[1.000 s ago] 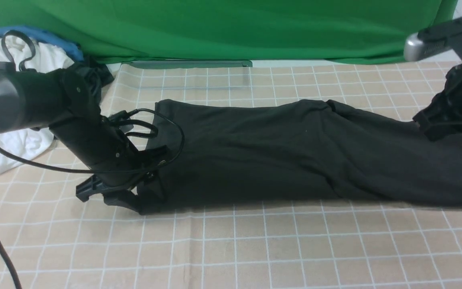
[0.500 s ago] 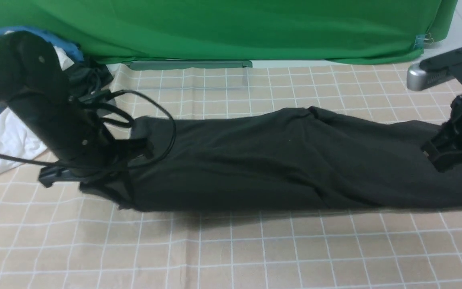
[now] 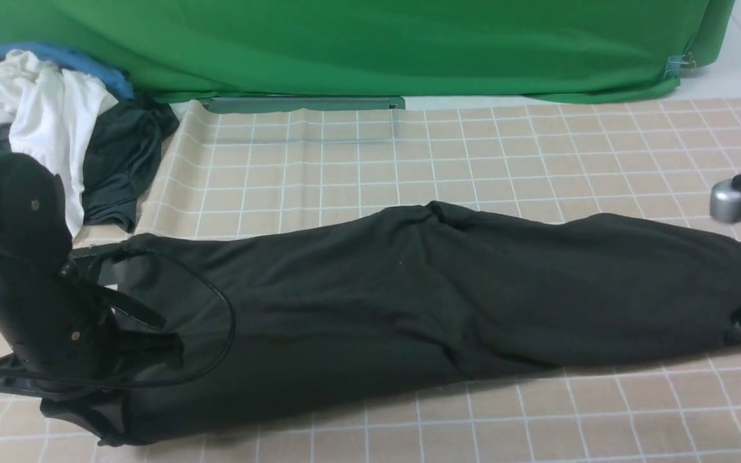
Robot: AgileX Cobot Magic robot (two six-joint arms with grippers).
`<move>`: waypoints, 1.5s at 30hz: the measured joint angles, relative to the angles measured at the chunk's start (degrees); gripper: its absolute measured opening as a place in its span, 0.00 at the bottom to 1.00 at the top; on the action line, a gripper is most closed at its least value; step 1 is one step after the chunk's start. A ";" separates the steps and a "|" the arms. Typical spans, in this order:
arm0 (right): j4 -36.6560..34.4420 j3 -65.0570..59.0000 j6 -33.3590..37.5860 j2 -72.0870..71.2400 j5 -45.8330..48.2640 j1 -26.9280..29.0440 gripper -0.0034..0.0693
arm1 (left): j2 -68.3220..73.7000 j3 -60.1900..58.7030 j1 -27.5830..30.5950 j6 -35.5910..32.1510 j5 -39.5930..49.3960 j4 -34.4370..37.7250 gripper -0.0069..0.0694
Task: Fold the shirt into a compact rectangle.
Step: 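Pull the folded dark garment lengthwise by its ends to straighten it flat on the table, then fold the right end of the dark garment over onto its left end with the right gripper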
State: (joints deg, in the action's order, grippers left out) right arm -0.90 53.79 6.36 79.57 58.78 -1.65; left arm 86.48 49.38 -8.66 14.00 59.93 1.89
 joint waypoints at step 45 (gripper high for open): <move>5.04 -7.52 -6.36 11.32 1.41 9.24 0.12 | -10.10 -6.91 0.00 0.81 4.69 -1.89 0.12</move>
State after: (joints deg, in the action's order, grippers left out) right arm 4.13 46.27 0.00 90.88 60.19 7.59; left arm 76.38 42.48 -8.66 14.81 64.62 0.00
